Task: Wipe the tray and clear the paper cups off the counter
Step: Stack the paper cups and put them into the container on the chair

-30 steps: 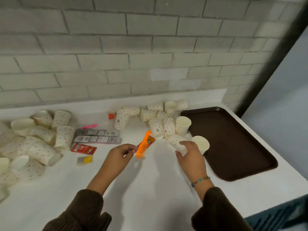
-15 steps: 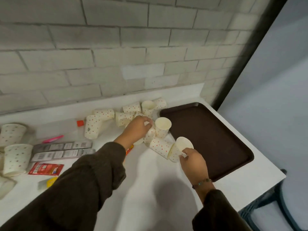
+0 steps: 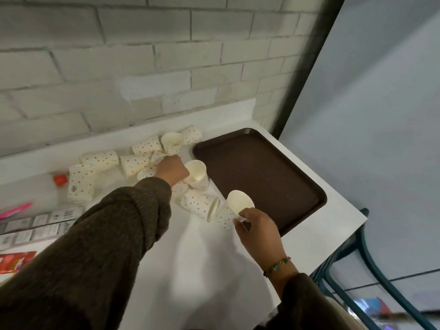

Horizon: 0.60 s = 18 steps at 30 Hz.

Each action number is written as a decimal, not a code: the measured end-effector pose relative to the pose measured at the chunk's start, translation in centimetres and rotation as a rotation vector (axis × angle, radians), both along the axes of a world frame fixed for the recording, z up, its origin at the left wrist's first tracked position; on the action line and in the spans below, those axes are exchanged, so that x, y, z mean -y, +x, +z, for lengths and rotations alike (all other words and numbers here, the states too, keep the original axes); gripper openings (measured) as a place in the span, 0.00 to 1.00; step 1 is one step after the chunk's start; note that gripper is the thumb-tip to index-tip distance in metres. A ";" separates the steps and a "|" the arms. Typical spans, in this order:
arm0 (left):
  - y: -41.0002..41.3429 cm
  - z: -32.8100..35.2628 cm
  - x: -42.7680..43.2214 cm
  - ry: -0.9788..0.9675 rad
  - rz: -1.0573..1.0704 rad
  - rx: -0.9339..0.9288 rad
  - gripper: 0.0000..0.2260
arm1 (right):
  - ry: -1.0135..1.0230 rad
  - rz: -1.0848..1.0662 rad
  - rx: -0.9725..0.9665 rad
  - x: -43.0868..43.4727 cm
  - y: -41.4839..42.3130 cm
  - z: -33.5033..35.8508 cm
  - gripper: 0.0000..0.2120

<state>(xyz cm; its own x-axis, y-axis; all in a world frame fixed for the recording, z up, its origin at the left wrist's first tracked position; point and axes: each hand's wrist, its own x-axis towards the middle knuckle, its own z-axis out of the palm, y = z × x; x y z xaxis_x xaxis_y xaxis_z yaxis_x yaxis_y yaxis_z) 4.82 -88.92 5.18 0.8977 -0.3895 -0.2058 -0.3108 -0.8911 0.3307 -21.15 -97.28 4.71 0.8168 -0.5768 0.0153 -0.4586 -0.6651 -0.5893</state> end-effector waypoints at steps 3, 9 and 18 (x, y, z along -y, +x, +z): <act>0.1 0.1 -1.0 -0.018 0.032 -0.010 0.13 | -0.001 0.013 0.005 0.0 0.1 -0.1 0.12; -0.5 1.8 -4.7 -0.304 0.034 0.025 0.13 | 0.022 -0.001 0.020 -1.2 0.2 0.0 0.13; -11.9 4.3 -10.3 -0.894 0.045 0.028 0.07 | 0.006 -0.070 0.087 -1.8 -4.8 0.0 0.13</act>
